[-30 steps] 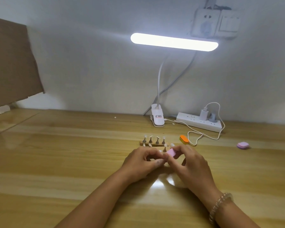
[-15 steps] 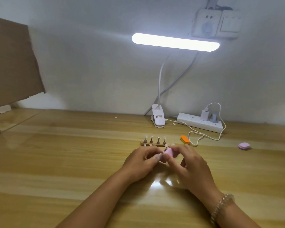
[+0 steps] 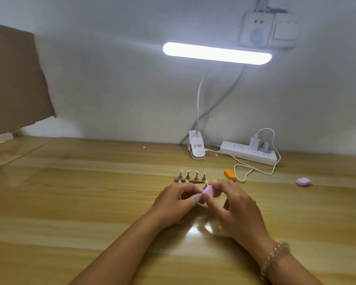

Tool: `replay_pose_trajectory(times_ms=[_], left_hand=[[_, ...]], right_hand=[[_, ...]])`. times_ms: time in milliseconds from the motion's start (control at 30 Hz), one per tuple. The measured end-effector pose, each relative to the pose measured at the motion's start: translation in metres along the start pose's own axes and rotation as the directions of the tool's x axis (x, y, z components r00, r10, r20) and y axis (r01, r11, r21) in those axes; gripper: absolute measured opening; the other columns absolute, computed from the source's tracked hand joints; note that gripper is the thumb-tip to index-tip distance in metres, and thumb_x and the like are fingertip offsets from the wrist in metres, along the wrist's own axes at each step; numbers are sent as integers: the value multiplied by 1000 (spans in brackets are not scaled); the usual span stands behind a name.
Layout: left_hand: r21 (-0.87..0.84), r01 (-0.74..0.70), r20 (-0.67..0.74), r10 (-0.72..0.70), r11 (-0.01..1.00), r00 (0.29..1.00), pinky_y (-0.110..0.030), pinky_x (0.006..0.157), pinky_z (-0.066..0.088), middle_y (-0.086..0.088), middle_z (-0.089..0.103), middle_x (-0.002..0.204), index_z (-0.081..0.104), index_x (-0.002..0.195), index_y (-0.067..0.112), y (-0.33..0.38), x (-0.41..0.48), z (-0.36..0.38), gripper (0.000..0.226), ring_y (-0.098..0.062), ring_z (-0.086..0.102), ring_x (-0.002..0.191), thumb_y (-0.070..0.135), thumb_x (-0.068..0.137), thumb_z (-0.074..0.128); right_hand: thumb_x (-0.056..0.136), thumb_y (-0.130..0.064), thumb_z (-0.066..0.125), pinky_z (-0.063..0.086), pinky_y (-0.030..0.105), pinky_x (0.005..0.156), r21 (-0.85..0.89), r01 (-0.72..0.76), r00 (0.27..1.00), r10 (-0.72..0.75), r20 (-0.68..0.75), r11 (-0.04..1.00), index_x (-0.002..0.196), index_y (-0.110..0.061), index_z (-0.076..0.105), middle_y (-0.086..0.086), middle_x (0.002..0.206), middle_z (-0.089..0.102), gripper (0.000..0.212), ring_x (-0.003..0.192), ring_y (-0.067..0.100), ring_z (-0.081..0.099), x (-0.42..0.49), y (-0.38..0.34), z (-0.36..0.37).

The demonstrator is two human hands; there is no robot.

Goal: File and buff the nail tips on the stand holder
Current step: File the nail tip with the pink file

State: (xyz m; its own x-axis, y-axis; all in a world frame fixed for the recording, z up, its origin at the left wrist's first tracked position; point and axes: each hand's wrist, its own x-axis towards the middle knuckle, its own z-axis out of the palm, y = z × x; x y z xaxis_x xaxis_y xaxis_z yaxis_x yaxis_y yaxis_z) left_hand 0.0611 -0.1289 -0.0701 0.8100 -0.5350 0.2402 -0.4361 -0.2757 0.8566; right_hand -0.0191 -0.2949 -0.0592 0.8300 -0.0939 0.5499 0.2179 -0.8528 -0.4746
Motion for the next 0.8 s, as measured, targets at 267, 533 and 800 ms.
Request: replay_pose_trajectory(times_ms=[267, 533, 800], left_hand=[[-43, 14, -9, -14, 999, 1000, -30, 60, 47, 19, 63, 64, 70, 73, 43, -1, 0, 1, 4, -3, 56, 60, 41, 76, 68], [-13, -32, -6, 32, 999, 999, -30, 61, 46, 15, 67, 73, 71, 76, 45, -4, 0, 1, 7, -4, 56, 65, 50, 77, 65], [-17, -34, -6, 34, 999, 999, -38, 67, 51, 18, 69, 77, 71, 86, 43, -4, 2, 0, 14, -4, 61, 70, 39, 86, 57]], right_hand=[[80, -60, 62, 45, 27, 62, 2, -33, 999, 33, -5, 999, 93, -33, 63, -20, 88, 58, 30, 64, -4, 48, 1, 4, 2], [80, -62, 58, 44, 24, 60, 56, -16, 1000, 15, 22, 998, 96, -35, 65, -21, 90, 57, 32, 65, 1, 54, 1, 7, 2], [80, -64, 55, 45, 24, 58, 92, 25, 1000, -26, 15, 995, 113, -39, 66, -25, 95, 58, 43, 59, 6, 54, -1, 1, 1]])
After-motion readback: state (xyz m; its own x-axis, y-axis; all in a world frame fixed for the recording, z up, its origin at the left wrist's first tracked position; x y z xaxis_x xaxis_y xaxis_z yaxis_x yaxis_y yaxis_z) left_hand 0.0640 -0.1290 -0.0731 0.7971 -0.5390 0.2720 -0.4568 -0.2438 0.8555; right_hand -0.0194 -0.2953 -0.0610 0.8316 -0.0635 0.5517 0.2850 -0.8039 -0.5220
